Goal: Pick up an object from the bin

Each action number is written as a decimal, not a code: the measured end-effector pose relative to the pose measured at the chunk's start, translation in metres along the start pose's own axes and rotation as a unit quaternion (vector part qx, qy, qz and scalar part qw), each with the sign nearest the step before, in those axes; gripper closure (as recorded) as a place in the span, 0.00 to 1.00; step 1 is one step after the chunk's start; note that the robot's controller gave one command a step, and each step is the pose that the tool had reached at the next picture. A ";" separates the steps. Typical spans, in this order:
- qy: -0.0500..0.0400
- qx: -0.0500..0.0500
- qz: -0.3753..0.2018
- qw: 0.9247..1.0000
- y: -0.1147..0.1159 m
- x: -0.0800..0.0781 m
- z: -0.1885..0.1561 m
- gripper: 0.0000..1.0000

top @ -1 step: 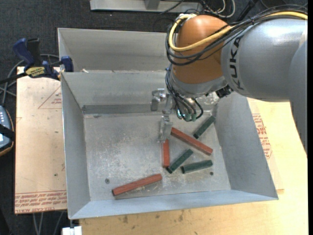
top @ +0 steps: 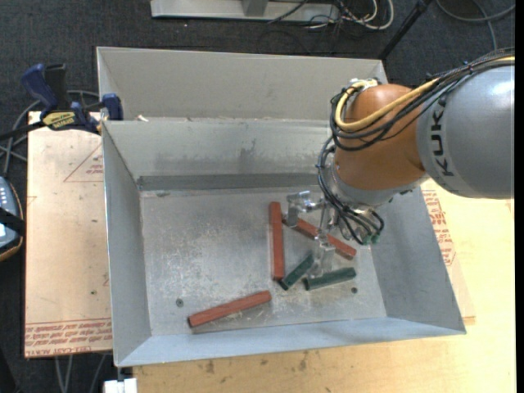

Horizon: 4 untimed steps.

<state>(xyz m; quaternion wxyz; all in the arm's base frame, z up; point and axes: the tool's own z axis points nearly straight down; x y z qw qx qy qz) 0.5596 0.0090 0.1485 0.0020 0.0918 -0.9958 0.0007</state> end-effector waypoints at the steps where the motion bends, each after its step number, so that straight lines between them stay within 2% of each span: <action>1: 0.002 -0.001 0.048 0.999 -0.036 0.051 0.083 0.00; 2: -0.002 -0.001 0.047 0.999 -0.035 0.048 0.079 1.00; 3: -0.007 0.001 -0.089 0.996 -0.051 -0.001 -0.028 1.00; 4: -0.008 0.002 -0.088 0.996 -0.070 0.001 -0.104 1.00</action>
Offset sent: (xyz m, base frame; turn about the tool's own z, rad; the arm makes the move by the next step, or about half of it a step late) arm -0.0409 -0.0432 -0.0785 0.0911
